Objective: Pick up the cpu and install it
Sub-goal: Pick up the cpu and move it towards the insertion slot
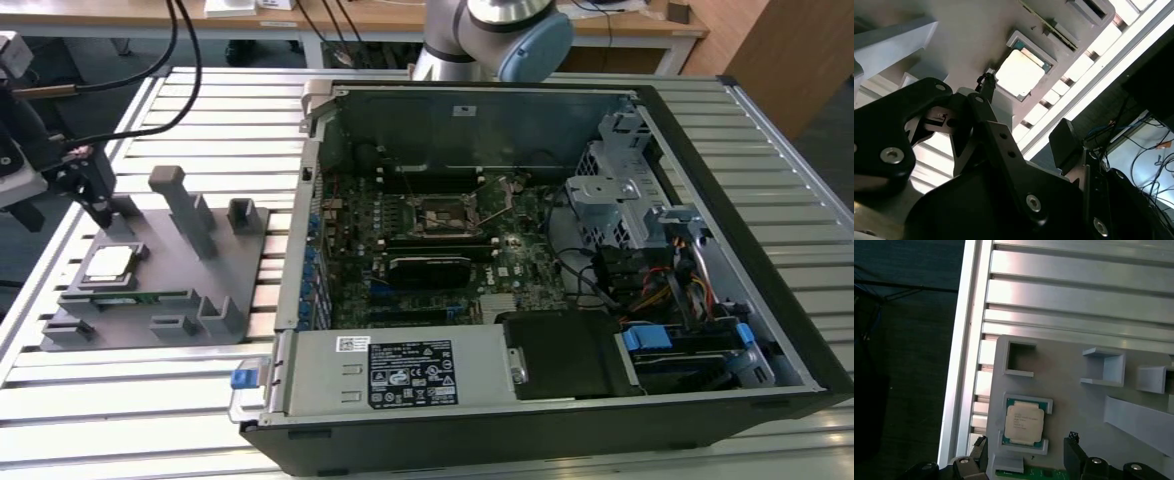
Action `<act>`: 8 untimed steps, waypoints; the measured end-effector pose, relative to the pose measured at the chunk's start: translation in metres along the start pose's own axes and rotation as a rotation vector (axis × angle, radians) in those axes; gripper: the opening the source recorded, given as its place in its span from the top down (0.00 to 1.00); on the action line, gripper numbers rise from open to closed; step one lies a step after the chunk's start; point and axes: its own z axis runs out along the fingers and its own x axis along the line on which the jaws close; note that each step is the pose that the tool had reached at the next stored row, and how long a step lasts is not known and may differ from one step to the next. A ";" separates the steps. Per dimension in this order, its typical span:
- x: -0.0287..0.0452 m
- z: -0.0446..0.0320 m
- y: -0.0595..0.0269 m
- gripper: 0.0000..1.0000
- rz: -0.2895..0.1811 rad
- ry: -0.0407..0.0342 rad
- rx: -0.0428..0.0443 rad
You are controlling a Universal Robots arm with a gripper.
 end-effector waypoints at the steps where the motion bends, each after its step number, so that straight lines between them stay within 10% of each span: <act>1: 0.0000 0.0014 0.0000 0.30 0.000 -0.0001 -0.0001; 8: -0.0001 0.0069 -0.0002 0.30 0.000 -0.0001 -0.0001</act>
